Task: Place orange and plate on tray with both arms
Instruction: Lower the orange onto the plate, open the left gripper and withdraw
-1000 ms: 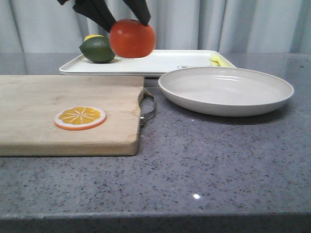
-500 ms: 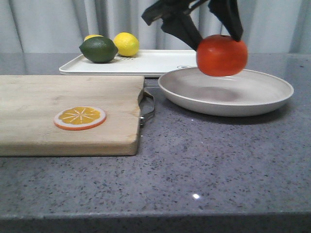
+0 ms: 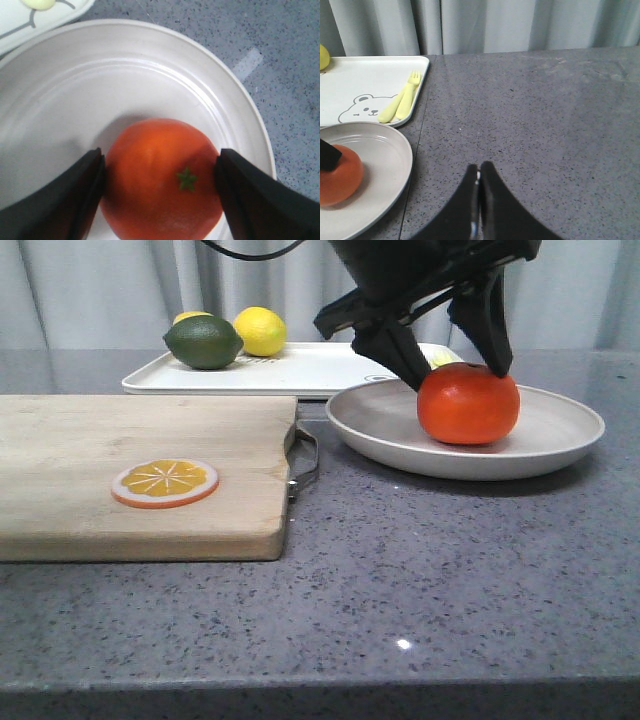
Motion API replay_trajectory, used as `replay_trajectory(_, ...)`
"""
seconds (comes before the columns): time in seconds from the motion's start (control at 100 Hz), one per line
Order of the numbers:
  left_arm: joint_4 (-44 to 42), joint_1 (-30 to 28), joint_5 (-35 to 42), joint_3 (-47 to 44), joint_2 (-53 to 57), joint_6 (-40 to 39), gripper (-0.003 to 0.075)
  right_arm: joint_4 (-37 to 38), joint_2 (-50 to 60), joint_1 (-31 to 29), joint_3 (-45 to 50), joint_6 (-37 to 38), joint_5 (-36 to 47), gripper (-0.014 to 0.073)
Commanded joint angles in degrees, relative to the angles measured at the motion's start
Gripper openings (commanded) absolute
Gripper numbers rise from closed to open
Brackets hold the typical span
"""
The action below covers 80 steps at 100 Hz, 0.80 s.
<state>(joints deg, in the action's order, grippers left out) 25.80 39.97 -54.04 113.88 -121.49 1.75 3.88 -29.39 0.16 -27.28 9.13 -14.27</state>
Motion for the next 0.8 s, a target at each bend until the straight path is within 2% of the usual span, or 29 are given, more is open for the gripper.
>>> replay_trajectory(0.0,1.65,0.31,1.71,2.21,3.10,0.00,0.0481,0.75,-0.56,-0.33,-2.03,-0.66,3.75,-0.0057)
replay_trajectory(0.09,1.65,0.31,1.59,2.31,3.10,0.00,0.0601,0.75,-0.56,-0.33,-2.03,-0.66,2.94,-0.0057)
replay_trajectory(0.14,1.65,0.12,0.55,2.75,3.10,0.00,0.0630,0.75,-0.56,-0.33,-2.03,-0.66,2.35,-0.0057)
replay_trajectory(0.39,1.87,-1.10,-6.29,8.53,3.22,0.00,0.0607,0.75,-0.56,-0.33,-2.03,-0.66,1.95,-0.0057)
replay_trajectory(0.53,1.76,-1.53,-9.17,10.19,4.32,0.03,0.0509,0.75,-0.56,-0.28,-2.03,-0.66,1.75,-0.0057)
replay_trajectory(0.79,-1.79,-1.64,-9.77,10.08,8.21,0.26,0.0221,0.75,-0.56,-0.28,-2.03,-0.66,1.69,-0.0057)
